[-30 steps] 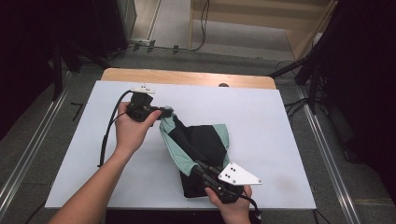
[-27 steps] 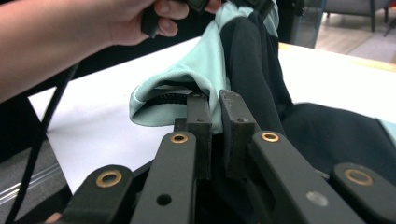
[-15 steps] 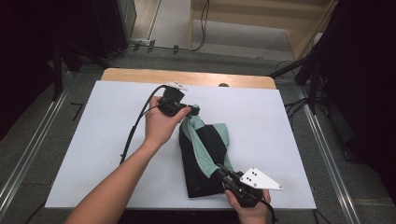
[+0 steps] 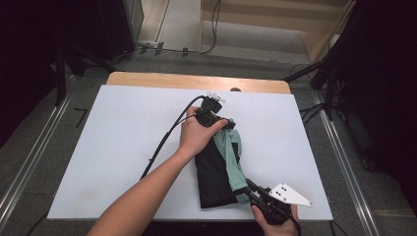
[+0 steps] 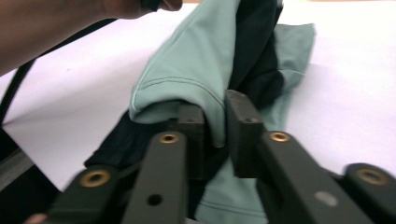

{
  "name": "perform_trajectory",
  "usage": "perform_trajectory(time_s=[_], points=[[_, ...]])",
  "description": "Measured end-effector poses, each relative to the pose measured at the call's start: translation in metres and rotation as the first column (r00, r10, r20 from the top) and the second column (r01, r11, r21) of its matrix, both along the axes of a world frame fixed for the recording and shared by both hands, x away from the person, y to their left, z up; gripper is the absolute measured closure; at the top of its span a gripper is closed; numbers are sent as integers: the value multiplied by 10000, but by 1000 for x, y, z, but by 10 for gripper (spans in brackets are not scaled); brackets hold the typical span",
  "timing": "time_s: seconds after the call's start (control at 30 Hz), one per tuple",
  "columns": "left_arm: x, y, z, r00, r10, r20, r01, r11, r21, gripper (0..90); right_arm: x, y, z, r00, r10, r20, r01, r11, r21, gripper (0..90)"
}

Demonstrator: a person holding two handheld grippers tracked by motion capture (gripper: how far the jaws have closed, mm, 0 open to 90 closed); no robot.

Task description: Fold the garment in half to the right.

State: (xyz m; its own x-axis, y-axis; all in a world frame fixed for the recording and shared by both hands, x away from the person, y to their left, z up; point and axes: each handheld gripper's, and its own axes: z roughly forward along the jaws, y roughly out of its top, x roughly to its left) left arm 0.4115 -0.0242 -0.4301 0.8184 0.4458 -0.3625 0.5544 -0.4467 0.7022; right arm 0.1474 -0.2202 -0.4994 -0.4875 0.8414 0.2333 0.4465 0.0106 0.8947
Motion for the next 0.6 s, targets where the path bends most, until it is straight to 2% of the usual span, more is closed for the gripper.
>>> perform_trajectory(time_s=[0.03, 0.1, 0.17, 0.23, 0.33, 0.47, 0.6], points=[[0, 2, 2, 10000, -41, 42, 42, 9994, -343, 594, 0, -2, -1, 10000, -32, 16, 32, 10000, 15, 635], [-1, 10, 10, 9990, 101, 429, -64, 9964, -843, 487, 0, -6, -1, 9999, -113, 47, 114, 9999, -35, 462], [-2, 18, 17, 9975, 229, 664, -153, 9935, -1132, 443, 1, -9, -1, 9999, -124, 13, 124, 9999, -114, 380], [-3, 28, 23, 9949, 412, 916, -283, 9901, -1378, 418, 2, -11, -1, 9999, -117, 49, 117, 9999, 13, 358], [-5, 46, 26, 9917, 555, 1162, -383, 9885, -1460, 417, 5, -12, 3, 9995, 174, 246, -176, 9998, 95, 327], [-7, 71, 18, 9899, 870, 1118, -715, 9882, -1356, 418, 5, -12, 8, 9973, 655, 330, -658, 9978, 81, 309], [-7, 91, 10, 9880, 1153, 1031, -1013, 9861, -1319, 420, 6, -13, 6, 9985, 551, 39, -551, 9985, -65, 297]])
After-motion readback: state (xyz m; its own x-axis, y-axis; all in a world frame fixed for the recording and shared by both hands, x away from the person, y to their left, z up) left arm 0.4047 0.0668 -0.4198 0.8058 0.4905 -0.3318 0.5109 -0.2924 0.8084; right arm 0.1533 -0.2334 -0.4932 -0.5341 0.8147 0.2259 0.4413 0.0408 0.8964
